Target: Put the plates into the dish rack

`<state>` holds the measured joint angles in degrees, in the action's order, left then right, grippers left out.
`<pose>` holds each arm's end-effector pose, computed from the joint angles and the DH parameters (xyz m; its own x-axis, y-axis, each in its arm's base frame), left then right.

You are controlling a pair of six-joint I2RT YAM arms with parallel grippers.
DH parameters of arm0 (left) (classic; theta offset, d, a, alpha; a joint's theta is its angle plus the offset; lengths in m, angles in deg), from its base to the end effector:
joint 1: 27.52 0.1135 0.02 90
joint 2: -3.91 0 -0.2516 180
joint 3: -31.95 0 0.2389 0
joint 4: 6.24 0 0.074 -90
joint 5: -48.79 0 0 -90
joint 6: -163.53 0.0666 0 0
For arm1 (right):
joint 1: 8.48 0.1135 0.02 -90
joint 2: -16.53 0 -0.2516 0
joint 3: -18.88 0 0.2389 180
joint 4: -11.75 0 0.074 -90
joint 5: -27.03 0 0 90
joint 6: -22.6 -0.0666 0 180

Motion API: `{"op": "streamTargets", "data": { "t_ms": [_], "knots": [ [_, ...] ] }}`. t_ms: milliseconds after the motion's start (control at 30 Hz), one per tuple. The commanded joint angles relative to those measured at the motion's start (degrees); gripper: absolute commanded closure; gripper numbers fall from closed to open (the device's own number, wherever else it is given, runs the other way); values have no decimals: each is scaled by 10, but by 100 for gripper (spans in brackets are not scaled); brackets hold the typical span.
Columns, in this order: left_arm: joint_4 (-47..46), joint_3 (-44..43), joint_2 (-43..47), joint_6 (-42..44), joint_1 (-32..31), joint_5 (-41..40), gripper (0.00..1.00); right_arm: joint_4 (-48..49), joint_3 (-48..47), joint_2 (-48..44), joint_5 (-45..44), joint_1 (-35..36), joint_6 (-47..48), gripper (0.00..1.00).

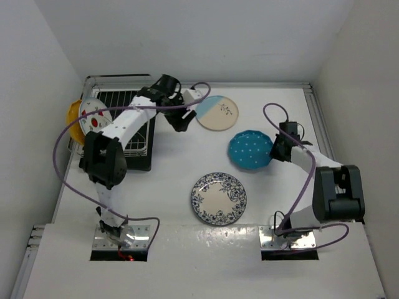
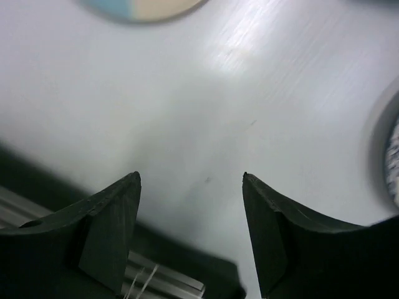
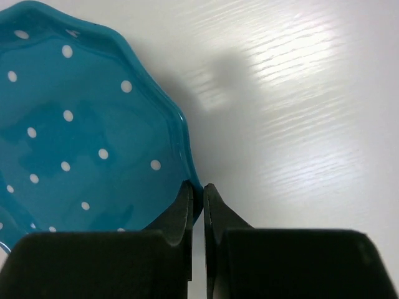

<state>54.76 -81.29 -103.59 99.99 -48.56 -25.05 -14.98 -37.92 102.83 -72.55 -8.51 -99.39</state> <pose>0.3779 -0.1652 0.2640 -0.4670 0.6382 -0.6121 0.7830 0.6201 0.0492 0.2893 -0.0112 0.1308 -0.6558 0.5227 -0.5447 0.5193 0.8360 0.1771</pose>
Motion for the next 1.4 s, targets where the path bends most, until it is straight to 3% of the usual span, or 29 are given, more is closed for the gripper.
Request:
{"op": "streamTargets", "data": {
  "t_ms": [0,167,300,767,833,867,933,967,1067,1267,1300,1367],
  "knots": [
    [-14,-56,-40,-35,-41,112,29,77,27,-60,1,36,79,100],
    [-19,-141,-160,-89,-80,211,24,162,76,-134,33,64,74,100],
    [-24,-161,-198,-104,-98,254,19,209,107,-170,71,91,95,100],
    [-80,-156,-286,-127,-109,196,17,328,153,-198,156,127,98,100],
    [-80,-156,-301,-127,-109,210,23,336,158,-198,164,126,99,100],
    [-80,-156,-301,-127,-103,227,37,336,159,-199,166,126,97,100],
    [-80,-150,-301,-132,-103,246,55,342,161,-199,167,126,94,100],
    [-80,-149,-301,-132,-103,265,76,344,161,-194,164,135,92,100],
    [-80,-144,-294,-140,-91,279,100,355,164,-190,156,126,85,100],
    [-80,-163,-249,-182,-41,293,100,354,160,-180,121,126,77,100],
    [-80,-163,-227,-187,-35,293,100,347,156,-181,117,127,76,97],
    [-80,-168,-200,-193,-18,293,100,328,145,-183,106,125,79,80]
  ]
}}
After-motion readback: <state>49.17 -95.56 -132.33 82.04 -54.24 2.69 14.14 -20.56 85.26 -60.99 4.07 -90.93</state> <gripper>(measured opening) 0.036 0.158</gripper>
